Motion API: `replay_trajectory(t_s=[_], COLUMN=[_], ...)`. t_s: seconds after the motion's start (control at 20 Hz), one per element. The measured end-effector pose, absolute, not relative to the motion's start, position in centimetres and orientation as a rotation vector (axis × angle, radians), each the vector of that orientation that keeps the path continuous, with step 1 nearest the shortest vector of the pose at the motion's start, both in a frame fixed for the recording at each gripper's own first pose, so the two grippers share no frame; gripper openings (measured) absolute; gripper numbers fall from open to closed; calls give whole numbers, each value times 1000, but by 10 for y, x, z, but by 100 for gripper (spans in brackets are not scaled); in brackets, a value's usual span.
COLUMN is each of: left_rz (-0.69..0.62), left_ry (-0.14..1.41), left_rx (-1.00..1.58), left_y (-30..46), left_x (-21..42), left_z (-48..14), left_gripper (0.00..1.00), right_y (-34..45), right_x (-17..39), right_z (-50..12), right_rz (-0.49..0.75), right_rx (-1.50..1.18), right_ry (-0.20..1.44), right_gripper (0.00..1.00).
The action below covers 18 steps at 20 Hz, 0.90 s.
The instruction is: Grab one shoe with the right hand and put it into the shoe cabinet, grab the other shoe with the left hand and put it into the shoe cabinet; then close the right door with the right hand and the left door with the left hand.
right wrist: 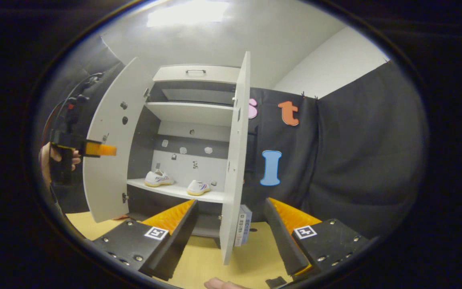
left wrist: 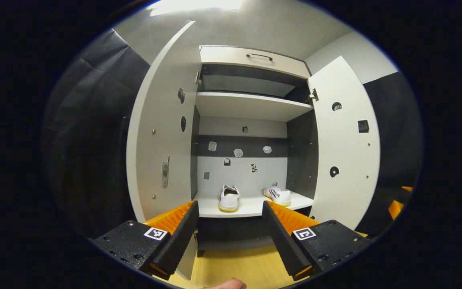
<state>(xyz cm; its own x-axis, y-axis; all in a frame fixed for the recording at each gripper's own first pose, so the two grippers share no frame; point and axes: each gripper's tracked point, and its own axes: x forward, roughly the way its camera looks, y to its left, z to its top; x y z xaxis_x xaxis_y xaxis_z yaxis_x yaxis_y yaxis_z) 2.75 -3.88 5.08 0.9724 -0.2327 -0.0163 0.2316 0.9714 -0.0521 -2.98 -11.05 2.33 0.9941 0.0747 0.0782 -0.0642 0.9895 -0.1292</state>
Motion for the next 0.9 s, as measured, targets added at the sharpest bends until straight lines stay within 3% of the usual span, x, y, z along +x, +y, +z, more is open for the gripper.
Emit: replay_trajectory(t_s=[0.55, 0.9], left_rz=[-274, -286], left_ry=[6, -10], left_rx=[-43, -48], left_y=[-11, 15], left_x=[-28, -41], left_z=[25, 26], left_gripper=[98, 98], right_y=[-238, -256], right_x=[71, 133], right_z=[101, 142], right_rz=[-28, -12], right_rx=[-42, -55], right_ry=[14, 4], right_gripper=[98, 98])
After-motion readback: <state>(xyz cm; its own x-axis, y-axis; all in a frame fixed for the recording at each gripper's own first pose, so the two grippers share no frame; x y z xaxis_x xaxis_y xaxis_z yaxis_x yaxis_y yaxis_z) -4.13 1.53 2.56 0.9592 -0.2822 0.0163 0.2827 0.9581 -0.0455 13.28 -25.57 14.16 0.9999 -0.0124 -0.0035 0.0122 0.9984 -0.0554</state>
